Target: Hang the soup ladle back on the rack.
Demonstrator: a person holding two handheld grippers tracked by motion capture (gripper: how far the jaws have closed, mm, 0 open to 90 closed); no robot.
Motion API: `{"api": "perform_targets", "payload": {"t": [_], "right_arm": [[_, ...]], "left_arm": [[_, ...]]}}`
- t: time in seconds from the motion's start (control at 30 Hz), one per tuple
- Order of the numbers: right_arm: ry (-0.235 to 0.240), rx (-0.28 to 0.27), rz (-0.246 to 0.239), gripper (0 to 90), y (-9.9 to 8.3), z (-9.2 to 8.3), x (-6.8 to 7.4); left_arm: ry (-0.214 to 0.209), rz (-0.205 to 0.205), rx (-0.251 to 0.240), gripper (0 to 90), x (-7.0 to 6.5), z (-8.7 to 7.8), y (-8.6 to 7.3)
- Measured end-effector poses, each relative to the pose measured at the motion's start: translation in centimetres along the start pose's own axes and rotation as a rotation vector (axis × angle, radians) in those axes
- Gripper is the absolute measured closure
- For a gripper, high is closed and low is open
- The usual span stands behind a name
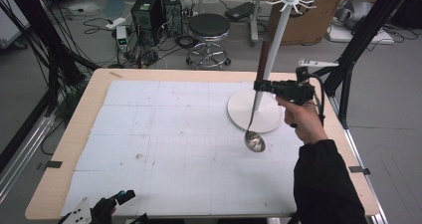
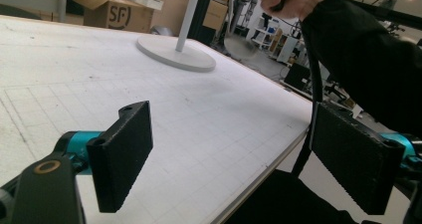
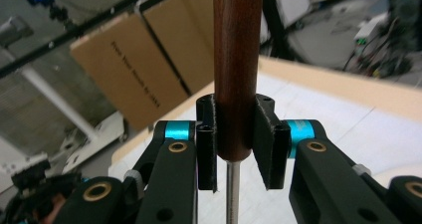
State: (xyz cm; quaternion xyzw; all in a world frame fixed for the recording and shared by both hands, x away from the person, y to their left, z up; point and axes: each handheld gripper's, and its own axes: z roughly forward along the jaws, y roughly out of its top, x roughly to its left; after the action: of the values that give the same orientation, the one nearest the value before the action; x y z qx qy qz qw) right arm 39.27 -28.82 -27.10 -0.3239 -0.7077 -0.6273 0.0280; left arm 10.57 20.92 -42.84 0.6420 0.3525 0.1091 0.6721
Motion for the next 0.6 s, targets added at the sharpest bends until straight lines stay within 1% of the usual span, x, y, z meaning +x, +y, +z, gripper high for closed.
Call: {"api": "perform_targets", "payload": {"t": [0.2, 0.3, 0.37, 0.4, 0.53, 0.6], "right_arm": [[-0.053, -0.083, -0.030, 74.0, 3.0, -3.8, 0.6], [-0.066, -0.103, -0.044, 74.0, 3.6, -5.0, 1.0], [-0.072, -0.108, -0.052, 74.0, 3.8, -5.6, 1.3], [-0.075, -0.111, -0.055, 74.0, 3.9, -5.8, 1.5], [-0.090, -0.134, -0.063, 74.0, 4.3, -6.5, 1.6], [-0.098, -0.135, -0.065, 73.9, 4.6, -6.7, 1.7]], "left_arm": [[-0.001, -0.007, 0.005, 16.5, 0.1, 0.1, 0.0], [-0.002, -0.007, 0.012, 16.4, 0.1, 0.2, 0.0], [-0.003, -0.007, 0.018, 16.4, 0.1, 0.2, 0.0], [-0.004, -0.009, 0.012, 16.4, 0.0, 0.2, 0.0], [-0.002, -0.006, 0.013, 16.5, 0.1, 0.2, 0.0], [-0.002, -0.005, 0.012, 16.4, 0.1, 0.1, 0.0]]}}
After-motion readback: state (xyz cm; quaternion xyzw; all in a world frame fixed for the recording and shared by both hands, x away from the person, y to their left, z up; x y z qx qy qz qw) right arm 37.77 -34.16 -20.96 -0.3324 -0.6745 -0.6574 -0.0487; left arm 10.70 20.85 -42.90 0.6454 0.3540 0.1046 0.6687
